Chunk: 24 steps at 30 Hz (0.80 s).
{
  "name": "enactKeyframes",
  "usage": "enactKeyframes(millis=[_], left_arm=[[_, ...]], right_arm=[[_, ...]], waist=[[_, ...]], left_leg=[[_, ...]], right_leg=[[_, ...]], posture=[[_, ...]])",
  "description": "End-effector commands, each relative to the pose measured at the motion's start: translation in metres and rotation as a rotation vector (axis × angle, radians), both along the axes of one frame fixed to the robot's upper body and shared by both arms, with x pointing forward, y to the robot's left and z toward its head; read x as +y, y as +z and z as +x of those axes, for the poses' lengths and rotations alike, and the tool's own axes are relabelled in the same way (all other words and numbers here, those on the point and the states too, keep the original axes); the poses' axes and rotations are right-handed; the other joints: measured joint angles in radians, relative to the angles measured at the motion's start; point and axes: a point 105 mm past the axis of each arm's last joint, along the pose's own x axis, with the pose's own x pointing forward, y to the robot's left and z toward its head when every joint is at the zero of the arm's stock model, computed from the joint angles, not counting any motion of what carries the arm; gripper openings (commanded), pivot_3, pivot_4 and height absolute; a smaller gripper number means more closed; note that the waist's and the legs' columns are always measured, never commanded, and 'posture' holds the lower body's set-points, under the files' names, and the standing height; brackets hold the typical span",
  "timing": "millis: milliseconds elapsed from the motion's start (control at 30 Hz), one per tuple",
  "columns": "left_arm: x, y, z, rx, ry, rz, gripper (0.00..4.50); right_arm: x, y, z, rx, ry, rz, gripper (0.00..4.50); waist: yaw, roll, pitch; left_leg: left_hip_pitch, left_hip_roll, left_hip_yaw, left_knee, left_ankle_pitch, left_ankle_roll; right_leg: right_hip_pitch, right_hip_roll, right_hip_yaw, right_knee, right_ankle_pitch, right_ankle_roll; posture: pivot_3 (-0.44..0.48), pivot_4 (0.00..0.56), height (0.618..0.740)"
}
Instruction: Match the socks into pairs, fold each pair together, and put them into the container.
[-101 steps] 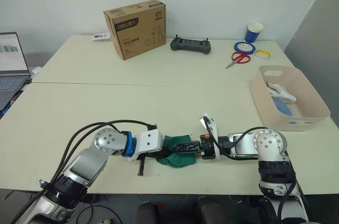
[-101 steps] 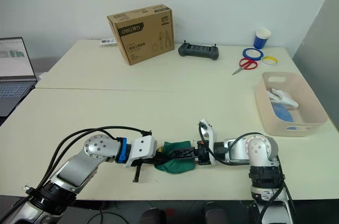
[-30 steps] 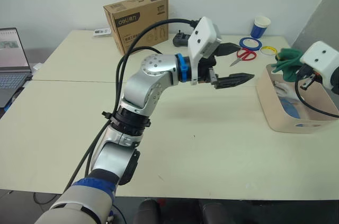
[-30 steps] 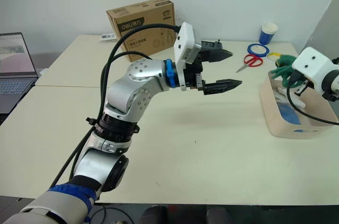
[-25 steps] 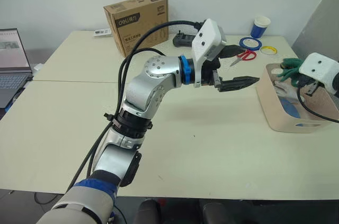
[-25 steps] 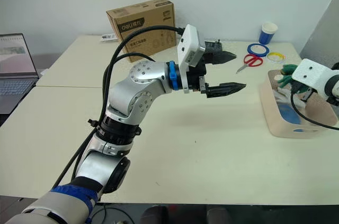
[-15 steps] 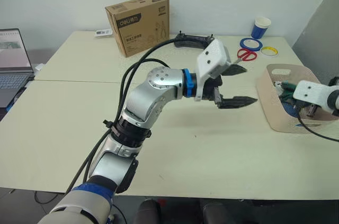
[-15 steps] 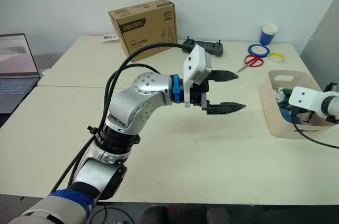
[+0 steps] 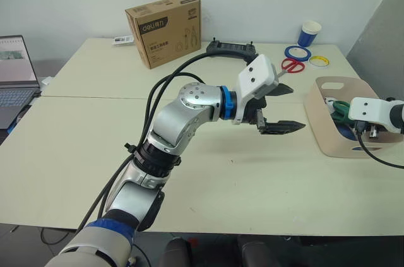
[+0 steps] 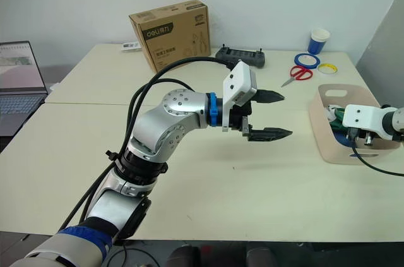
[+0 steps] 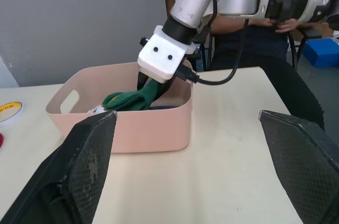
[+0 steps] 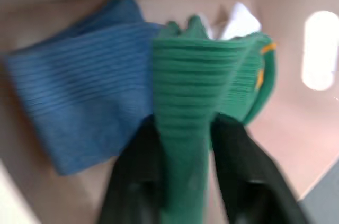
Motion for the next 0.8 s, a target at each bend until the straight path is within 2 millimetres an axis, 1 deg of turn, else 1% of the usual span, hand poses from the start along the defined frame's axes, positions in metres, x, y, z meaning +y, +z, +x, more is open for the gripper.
enactKeyframes(millis=[33,100,167,200,300,400,533,600,700,800], left_arm=[[-0.001,0.007,-0.005,-0.059,-0.012,-0.005,4.5],[-0.001,0.007,-0.004,-0.062,-0.008,-0.004,4.5],[0.0,0.007,-0.004,-0.061,-0.007,-0.004,4.5],[0.0,0.007,-0.004,-0.062,-0.005,-0.003,4.5],[0.001,0.005,-0.003,-0.059,0.001,0.0,4.5],[0.002,0.005,-0.001,-0.061,0.007,-0.004,4.5],[0.003,0.005,0.004,-0.067,0.016,0.003,4.5],[0.005,0.003,0.007,-0.072,0.023,0.01,4.5],[0.017,0.002,0.014,-0.071,0.063,0.021,4.5],[0.025,0.0,0.017,-0.066,0.086,0.027,4.5]], right_arm=[[0.001,0.011,0.006,-0.034,0.004,0.01,2.84],[0.0,0.01,0.008,-0.037,0.002,0.01,3.49],[0.001,0.011,0.007,-0.022,0.007,0.015,4.25],[0.001,0.013,0.006,-0.013,0.011,0.019,4.47],[0.004,0.022,0.004,-0.008,0.017,0.031,4.47],[0.009,0.04,0.003,0.004,0.019,0.084,4.47],[0.01,0.063,0.003,-0.011,0.017,0.082,4.47],[0.011,0.07,0.001,-0.007,0.017,0.093,4.47],[0.015,0.09,-0.007,-0.005,0.029,0.129,4.47],[0.021,0.097,-0.013,0.019,0.039,0.175,4.47]], waist=[[-0.001,0.0,0.0],[-0.001,0.0,0.0],[0.0,0.0,0.0],[0.0,0.0,0.0],[0.001,0.0,0.0],[-0.001,0.003,0.001],[0.0,0.004,0.001],[0.0,0.004,0.001],[0.0,0.005,0.001],[0.0,0.005,0.001]], left_leg=[[0.0,0.0,0.0,0.0,0.0,0.0],[0.0,0.0,0.0,0.001,0.0,0.0],[0.0,0.0,0.0,0.001,0.0,0.0],[0.0,0.0,0.0,0.001,0.0,0.0],[0.0,0.0,0.0,0.001,0.0,0.0],[0.0,0.0,0.0,0.002,0.0,0.0],[0.0,0.0,-0.001,0.002,0.0,0.0],[0.0,0.0,0.0,0.002,0.0,0.0],[0.0,0.0,0.0,0.002,0.0,0.0],[0.0,0.0,0.0,0.002,0.0,0.0]], right_leg=[[0.0,0.0,0.0,0.0,0.0,-0.001],[0.0,0.0,0.0,0.0,0.001,-0.002],[0.0,0.0,0.0,0.001,0.002,-0.002],[0.0,0.0,0.0,0.001,0.002,-0.002],[0.0,0.0,0.0,0.0,0.002,-0.002],[0.0,0.0,0.001,0.001,0.002,-0.002],[0.0,0.0,0.0,0.001,0.002,-0.002],[0.0,0.0,0.0,0.001,0.002,-0.002],[0.0,0.0,0.0,0.001,0.002,-0.002],[0.0,0.0,0.0,0.001,0.002,-0.002]], posture=[[0.0,0.15,0.74],[0.0,0.15,0.74],[0.0,0.15,0.74],[0.0,0.15,0.74],[0.0,0.15,0.74],[0.0,0.15,0.74],[0.0,0.15,0.74],[0.0,0.15,0.74],[0.0,0.15,0.74],[0.0,0.15,0.74]])
